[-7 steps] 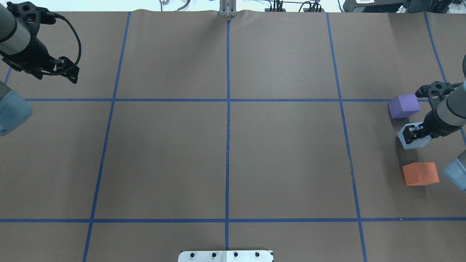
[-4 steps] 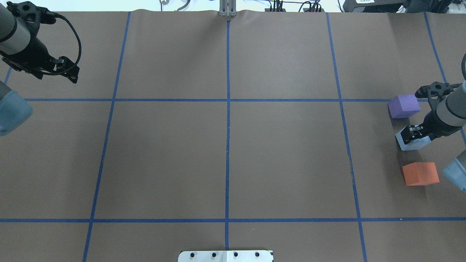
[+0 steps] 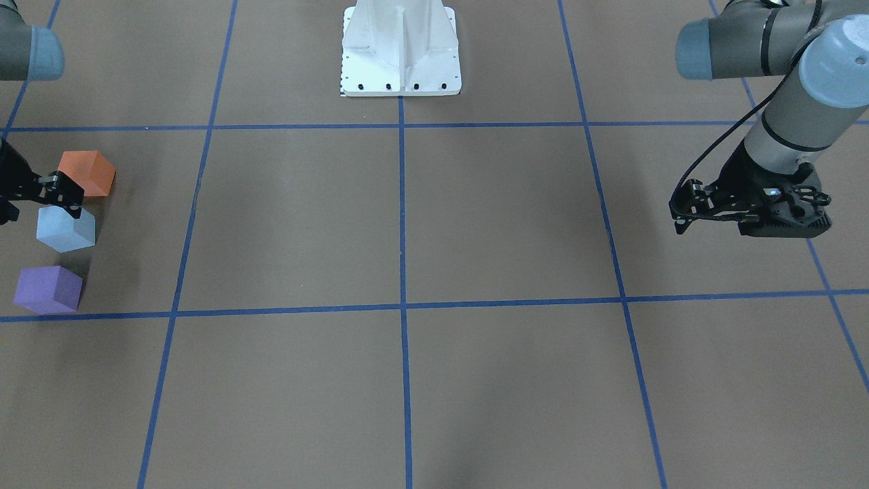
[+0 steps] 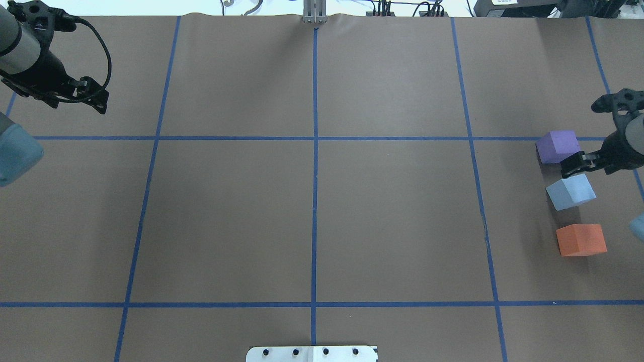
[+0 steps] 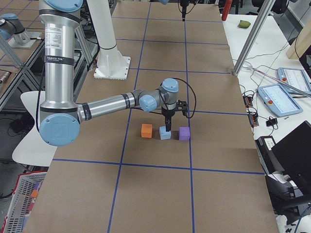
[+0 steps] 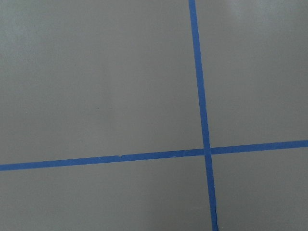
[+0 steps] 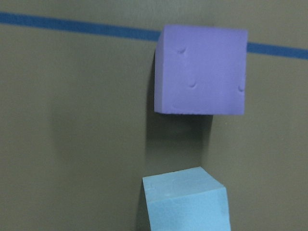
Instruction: Place blue block between orange and purple blocks
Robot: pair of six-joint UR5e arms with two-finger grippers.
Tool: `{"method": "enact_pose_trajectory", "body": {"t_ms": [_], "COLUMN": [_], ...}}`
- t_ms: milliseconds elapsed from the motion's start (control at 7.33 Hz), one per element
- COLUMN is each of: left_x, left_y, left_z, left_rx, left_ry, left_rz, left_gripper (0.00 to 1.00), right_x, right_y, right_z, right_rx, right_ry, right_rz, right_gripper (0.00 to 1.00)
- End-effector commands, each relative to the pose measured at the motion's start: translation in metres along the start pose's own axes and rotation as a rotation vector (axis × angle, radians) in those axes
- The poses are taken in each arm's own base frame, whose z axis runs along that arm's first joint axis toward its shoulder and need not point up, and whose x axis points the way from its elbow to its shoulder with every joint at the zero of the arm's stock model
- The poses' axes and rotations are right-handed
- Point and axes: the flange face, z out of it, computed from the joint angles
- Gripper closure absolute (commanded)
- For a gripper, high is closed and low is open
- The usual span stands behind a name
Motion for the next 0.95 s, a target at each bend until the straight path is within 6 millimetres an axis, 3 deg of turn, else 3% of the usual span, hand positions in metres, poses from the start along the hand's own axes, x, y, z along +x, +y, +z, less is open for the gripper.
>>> {"method": "enact_pose_trajectory", "body": {"t_ms": [0,136,273,409,545,818], "left_x": [-0.026,-0.069,-0.11,-0.155,-0.203,-0.274], "left_y": [-0.001,0.002,0.008,0.014,0.03,0.068], "left_z": [-0.005,-0.011,-0.014,-0.022,-0.026,-0.038], "left_rx": [0.004,0.009,0.003,0.004,-0.009,-0.022], "left_ry": [-0.014,-0.037,-0.062,-0.086,-0.104,-0.025], "left_rz": [0.013,0.052,0.112,0.165,0.173,0.137], "left_gripper": [0.0,0.0,0.0,0.0,0.0,0.0], "right_x": [0.064,0.114,0.141,0.162,0.181,0.186], "right_y": [-0.016,-0.02,-0.019,-0.013,-0.006,0.001], "right_z": [-0.059,-0.074,-0.091,-0.089,-0.082,-0.077], "right_rx": [0.063,0.032,0.011,-0.012,-0.026,-0.04], "right_ry": [-0.015,0.008,0.001,-0.071,-0.137,-0.173], "right_rz": [-0.058,-0.113,-0.121,-0.111,-0.074,-0.047], "right_gripper": [0.0,0.0,0.0,0.0,0.0,0.0]}}
